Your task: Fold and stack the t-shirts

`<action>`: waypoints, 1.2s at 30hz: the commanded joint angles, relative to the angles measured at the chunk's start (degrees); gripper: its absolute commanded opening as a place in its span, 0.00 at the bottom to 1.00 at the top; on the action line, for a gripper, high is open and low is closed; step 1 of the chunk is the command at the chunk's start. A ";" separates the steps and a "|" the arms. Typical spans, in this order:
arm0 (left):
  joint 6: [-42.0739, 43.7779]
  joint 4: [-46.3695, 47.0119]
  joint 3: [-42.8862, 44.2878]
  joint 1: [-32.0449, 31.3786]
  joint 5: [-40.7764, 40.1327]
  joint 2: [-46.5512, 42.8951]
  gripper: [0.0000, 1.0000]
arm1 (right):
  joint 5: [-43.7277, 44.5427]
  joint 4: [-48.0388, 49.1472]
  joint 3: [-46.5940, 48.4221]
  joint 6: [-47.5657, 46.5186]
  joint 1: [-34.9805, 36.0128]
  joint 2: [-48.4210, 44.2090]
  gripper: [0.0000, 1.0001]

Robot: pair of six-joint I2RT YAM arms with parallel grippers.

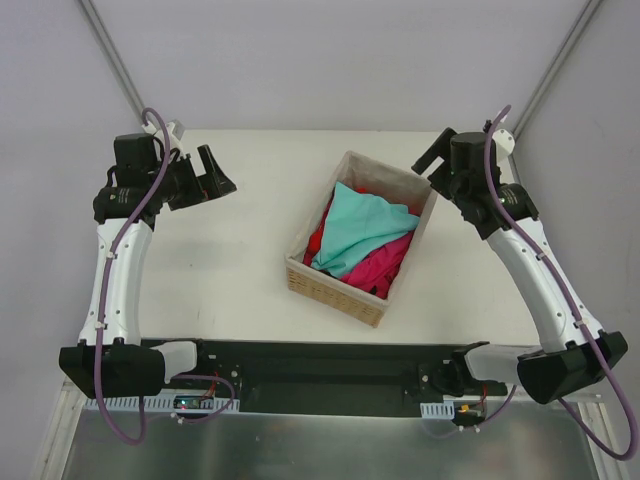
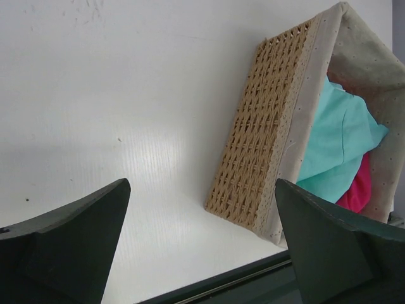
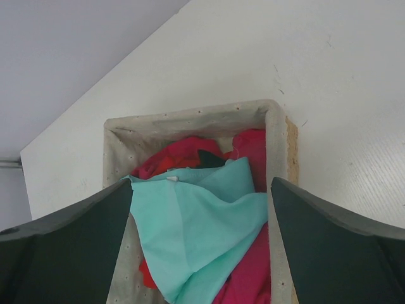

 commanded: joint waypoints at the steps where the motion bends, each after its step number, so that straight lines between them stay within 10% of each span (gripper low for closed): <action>1: -0.80 2.13 -0.14 0.69 0.39 -0.77 0.99 | -0.39 1.12 3.52 -1.06 -0.34 0.63 0.96; 36: -3.43 4.68 -2.51 0.78 -3.03 -5.95 0.99 | -0.66 3.23 1.77 -1.41 -0.34 -0.77 0.96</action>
